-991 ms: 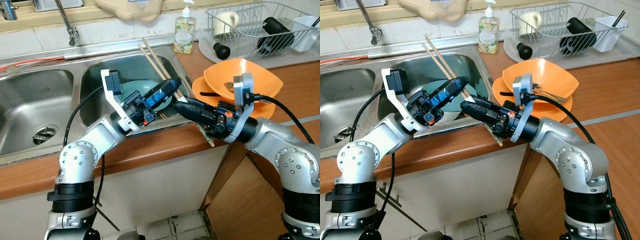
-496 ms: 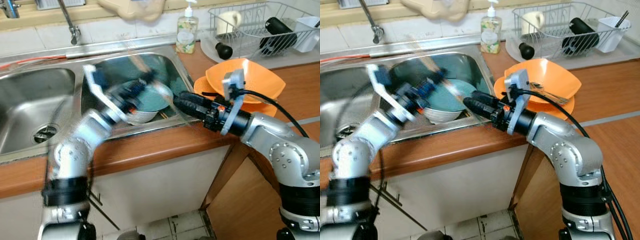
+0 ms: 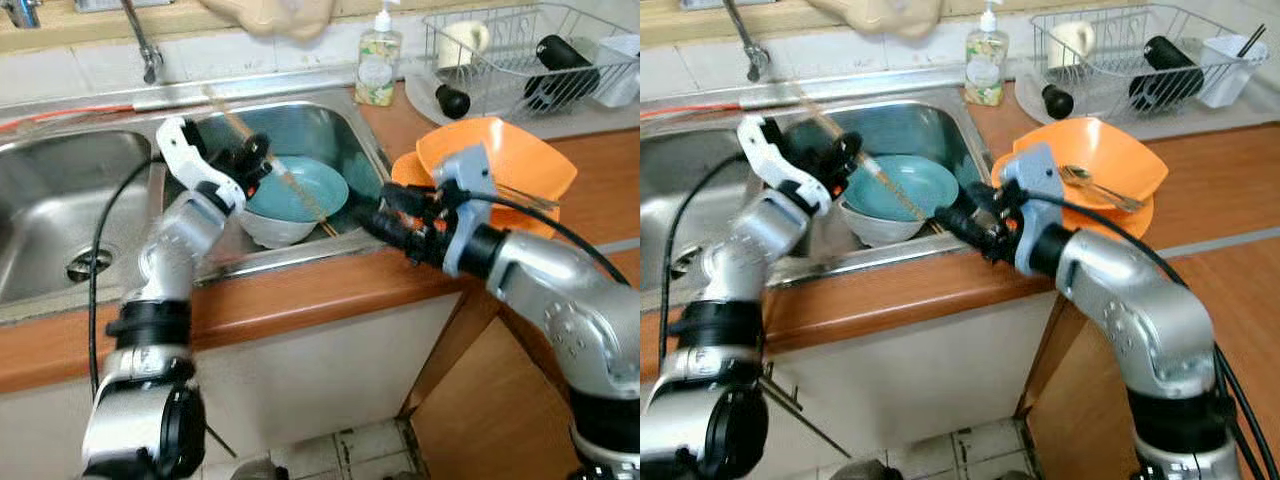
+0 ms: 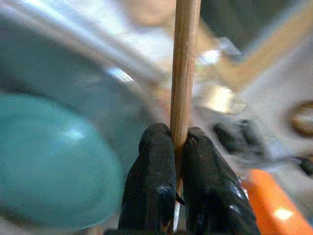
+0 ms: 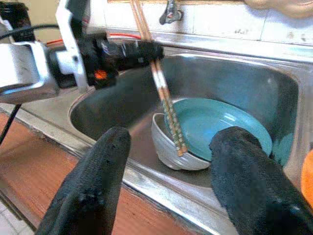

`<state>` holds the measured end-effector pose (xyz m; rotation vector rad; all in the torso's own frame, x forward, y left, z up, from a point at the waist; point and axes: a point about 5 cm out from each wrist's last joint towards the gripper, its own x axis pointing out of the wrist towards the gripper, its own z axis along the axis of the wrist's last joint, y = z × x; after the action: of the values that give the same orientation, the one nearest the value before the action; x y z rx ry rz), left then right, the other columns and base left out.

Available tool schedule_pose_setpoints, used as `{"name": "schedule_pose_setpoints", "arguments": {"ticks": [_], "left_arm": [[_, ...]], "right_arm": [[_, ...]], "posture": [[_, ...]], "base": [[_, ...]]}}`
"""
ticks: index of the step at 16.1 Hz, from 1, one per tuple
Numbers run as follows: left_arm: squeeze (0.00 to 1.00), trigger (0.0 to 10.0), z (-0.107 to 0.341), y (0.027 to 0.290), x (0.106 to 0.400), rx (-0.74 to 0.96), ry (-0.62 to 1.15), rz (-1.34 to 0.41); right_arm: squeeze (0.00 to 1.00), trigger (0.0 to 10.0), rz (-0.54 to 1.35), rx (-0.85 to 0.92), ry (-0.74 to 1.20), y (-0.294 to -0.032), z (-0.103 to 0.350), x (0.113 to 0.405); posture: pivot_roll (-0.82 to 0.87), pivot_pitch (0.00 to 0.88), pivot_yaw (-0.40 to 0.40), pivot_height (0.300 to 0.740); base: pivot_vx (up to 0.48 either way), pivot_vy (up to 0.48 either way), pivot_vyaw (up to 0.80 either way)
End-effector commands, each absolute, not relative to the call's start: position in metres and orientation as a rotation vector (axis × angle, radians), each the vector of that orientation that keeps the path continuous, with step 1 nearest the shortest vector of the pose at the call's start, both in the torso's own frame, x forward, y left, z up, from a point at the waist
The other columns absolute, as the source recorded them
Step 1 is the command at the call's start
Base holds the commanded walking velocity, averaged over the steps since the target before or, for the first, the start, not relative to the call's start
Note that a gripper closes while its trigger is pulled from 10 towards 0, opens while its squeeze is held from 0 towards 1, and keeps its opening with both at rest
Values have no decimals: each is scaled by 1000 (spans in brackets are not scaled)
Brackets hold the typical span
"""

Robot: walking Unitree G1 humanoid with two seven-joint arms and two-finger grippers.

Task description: Kitchen organization

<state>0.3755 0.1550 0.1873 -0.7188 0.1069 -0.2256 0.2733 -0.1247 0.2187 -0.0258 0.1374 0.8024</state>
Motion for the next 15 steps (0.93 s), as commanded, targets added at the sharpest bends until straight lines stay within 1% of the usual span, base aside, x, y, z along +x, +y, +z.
{"name": "schedule_pose_setpoints", "arguments": {"ticks": [1, 2, 3, 5, 8, 9, 10, 11, 12, 13, 15], "left_arm": [[0, 10000, 186, 160, 385, -730, 137, -108], [255, 10000, 185, 160, 389, -772, 155, -69], [1000, 10000, 183, 161, 390, -789, 167, -37], [1000, 10000, 177, 163, 394, -802, 205, 39], [1000, 10000, 175, 162, 397, -834, 237, 60], [1000, 10000, 173, 164, 397, -845, 247, 78], [1000, 10000, 173, 166, 397, -837, 235, 78], [1000, 10000, 176, 165, 398, -813, 211, 53], [1000, 10000, 183, 163, 398, -753, 166, -2], [1000, 10000, 190, 160, 397, -667, 117, -73], [1000, 10000, 196, 149, 391, -422, 54, -234]], "right_arm": [[722, 10000, 809, -31, 121, -122, 223, 266], [773, 10000, 806, -26, 120, -121, 224, 264], [784, 10000, 805, -24, 120, -120, 224, 263], [843, 10000, 780, -29, 116, -120, 225, 262], [867, 10000, 714, -29, 84, -125, 234, 267], [902, 10000, 697, -32, 81, -127, 235, 268], [914, 10000, 655, -42, 68, -131, 238, 272], [949, 10000, 626, -40, 42, -133, 242, 274], [1000, 10000, 571, -36, -4, -139, 250, 278], [1000, 10000, 511, -47, -44, -146, 257, 281], [1000, 10000, 425, -56, -92, -163, 265, 284]], "posture": [[-111, 0, 55, 740], [-112, 0, 55, 740], [-114, 0, 56, 740], [-114, 0, 55, 740], [-112, 0, 51, 740], [-112, 0, 51, 740], [-111, 0, 48, 740], [-109, 0, 45, 740], [-109, 0, 45, 740], [-109, 0, 45, 740], [-115, 0, 47, 740]], "base": [[0, 0, 0], [0, 0, 0], [0, 0, 0], [0, 0, 0], [0, 0, 0], [0, 0, 0], [0, 0, 0], [0, 0, 0], [0, 0, 0], [0, 0, 0], [0, 0, 0]]}}
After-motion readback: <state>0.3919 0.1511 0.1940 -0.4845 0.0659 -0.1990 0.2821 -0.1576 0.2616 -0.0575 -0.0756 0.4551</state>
